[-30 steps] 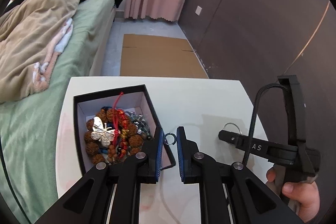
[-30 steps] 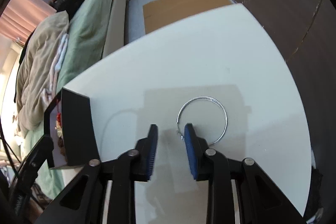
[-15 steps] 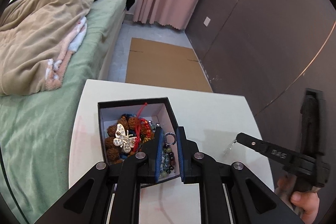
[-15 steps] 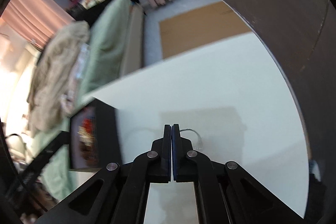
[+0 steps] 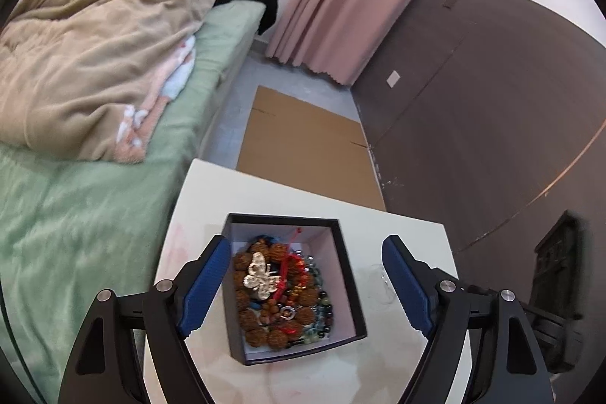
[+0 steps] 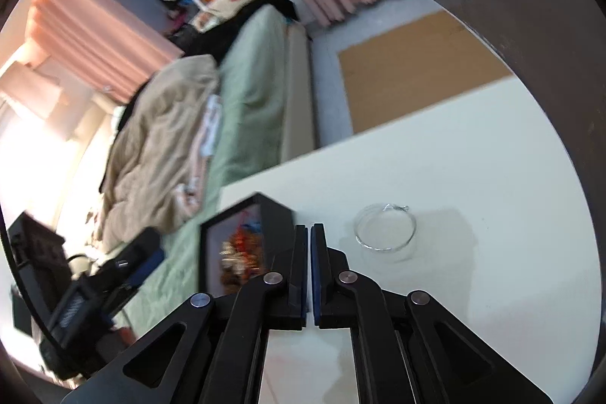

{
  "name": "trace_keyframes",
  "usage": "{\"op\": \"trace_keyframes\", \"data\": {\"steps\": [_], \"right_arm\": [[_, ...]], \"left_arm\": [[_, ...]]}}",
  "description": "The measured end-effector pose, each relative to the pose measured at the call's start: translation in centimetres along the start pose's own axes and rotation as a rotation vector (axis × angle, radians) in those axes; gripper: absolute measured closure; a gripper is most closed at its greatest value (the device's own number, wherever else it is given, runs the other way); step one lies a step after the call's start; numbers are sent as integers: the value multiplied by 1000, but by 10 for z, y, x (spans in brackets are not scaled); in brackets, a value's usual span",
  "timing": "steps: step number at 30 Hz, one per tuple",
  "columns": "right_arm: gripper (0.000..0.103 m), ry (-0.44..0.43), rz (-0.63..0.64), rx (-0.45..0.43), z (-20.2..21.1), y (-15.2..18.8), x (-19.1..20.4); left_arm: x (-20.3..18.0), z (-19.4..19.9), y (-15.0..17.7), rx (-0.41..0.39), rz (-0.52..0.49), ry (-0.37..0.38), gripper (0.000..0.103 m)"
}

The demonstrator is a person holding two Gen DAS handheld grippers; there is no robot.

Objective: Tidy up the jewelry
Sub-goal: 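Release the ring into the box with the left gripper while the right grasps the silver hoop, then carry the silver hoop into the box and open the right gripper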

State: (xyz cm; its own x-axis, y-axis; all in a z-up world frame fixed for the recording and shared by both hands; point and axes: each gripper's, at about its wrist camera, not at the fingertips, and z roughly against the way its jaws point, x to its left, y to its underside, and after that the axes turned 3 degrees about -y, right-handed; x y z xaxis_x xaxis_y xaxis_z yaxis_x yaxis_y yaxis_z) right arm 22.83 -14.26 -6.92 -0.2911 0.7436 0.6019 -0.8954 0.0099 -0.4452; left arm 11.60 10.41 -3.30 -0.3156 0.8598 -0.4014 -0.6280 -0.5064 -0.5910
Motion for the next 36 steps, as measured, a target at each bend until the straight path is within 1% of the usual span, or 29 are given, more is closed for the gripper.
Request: {"op": "trace_keyframes", "data": {"steps": [1,2,4,8,11,12,13,14,15,16,17,20,21,23,26,29,33,36], "right_arm": [[89,28,-14,5,-4,-1,-6],[79,51,-23,5,-7,-1,-11],[68,92,-37,3,-12,-3,-20],[68,147,-53,16,-23,-5,-30],[68,214,-35,47,-34,-4,-32],[68,250,-16,55,-40,-4,-30],[70,277,-2,63,-45,-4,-29],[78,300,7,81,-50,-3,-28],[81,317,8,117,-58,-1,-28],[88,345,31,106,-57,-1,-24],[90,366,49,141,-61,0,-20],[98,408,88,154,-60,0,-13],[98,417,96,152,-60,0,-12],[99,397,82,149,-57,-2,-15],[99,328,41,145,-53,-5,-23],[99,271,13,119,-46,-6,-23],[99,158,-17,70,-31,-10,-17],[99,39,-17,28,-18,-10,-6]], "left_arm": [[2,0,-1,1,4,-1,20],[4,1,-2,1,5,-5,20],[7,2,-2,-1,4,-9,20],[11,2,-6,-1,7,-11,20],[14,0,-9,4,13,-9,20],[14,0,-9,4,12,-9,20],[14,0,-9,4,11,-10,20],[14,0,-9,3,10,-8,20],[14,-1,-10,4,9,-8,20],[15,-2,-11,4,8,-9,20],[15,-3,-12,3,8,-9,20],[16,-4,-14,6,11,-7,20],[15,-6,-15,7,12,-7,20],[16,-7,-16,9,12,-8,20],[16,-9,-18,9,18,-7,20],[18,-8,-19,8,22,-9,20],[19,-6,-17,7,24,-13,20],[19,-4,-15,6,17,-20,20]]}}
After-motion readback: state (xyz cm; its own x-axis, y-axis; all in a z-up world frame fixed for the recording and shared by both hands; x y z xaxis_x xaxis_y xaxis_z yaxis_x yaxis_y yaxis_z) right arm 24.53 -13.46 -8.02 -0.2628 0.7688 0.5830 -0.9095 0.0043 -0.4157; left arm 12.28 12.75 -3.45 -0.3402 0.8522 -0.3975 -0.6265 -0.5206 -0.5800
